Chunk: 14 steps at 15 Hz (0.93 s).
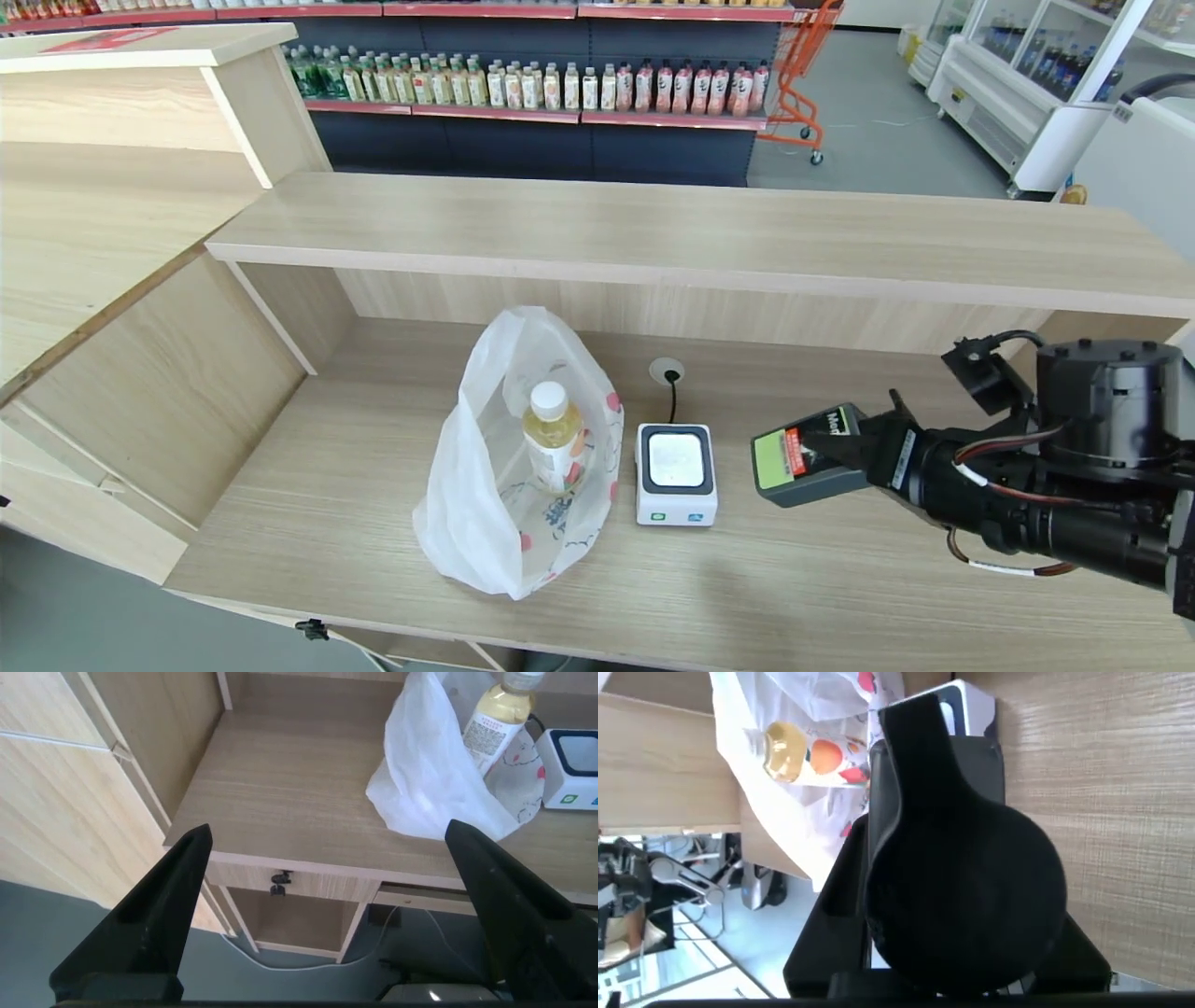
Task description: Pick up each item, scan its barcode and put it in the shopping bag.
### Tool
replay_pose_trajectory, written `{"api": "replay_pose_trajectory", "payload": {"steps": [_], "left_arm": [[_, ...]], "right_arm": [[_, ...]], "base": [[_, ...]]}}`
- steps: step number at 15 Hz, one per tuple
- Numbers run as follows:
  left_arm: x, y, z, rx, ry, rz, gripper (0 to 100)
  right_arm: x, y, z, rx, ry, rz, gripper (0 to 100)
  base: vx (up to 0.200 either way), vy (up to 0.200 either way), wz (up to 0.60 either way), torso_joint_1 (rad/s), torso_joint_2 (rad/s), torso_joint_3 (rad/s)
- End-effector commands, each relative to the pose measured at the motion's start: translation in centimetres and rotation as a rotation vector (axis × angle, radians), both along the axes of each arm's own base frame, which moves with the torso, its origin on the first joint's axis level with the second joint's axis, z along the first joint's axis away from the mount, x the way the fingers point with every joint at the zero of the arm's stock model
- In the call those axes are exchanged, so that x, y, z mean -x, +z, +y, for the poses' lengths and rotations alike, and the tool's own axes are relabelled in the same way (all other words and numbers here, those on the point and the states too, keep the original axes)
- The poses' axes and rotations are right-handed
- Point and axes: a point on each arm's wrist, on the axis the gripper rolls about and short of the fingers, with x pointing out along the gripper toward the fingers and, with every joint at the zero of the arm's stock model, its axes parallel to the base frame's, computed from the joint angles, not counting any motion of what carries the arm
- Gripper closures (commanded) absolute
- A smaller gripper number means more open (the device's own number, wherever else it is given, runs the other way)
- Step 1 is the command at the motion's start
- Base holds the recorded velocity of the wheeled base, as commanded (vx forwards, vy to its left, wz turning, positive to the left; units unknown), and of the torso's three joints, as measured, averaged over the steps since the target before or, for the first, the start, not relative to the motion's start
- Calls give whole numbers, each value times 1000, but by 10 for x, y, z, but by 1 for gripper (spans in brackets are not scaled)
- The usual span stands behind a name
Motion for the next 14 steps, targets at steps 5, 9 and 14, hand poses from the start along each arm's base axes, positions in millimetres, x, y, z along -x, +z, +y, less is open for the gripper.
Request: {"api": "replay_pose_trajectory", "payload": {"steps": [5,9,14], "left_arm": [[0,0,0,2,0,0,0],[0,0,0,0,0,0,0],[0,0,0,0,0,1,0]], "right_arm": [[-30,-31,35,102,96,41,100],[-69,-38,56,117,114,10,100],[-83,-61,69,164,147,12,100]], "base": [[0,0,0,0,0,0],[0,0,0,0,0,0],[0,0,0,0,0,0]]}}
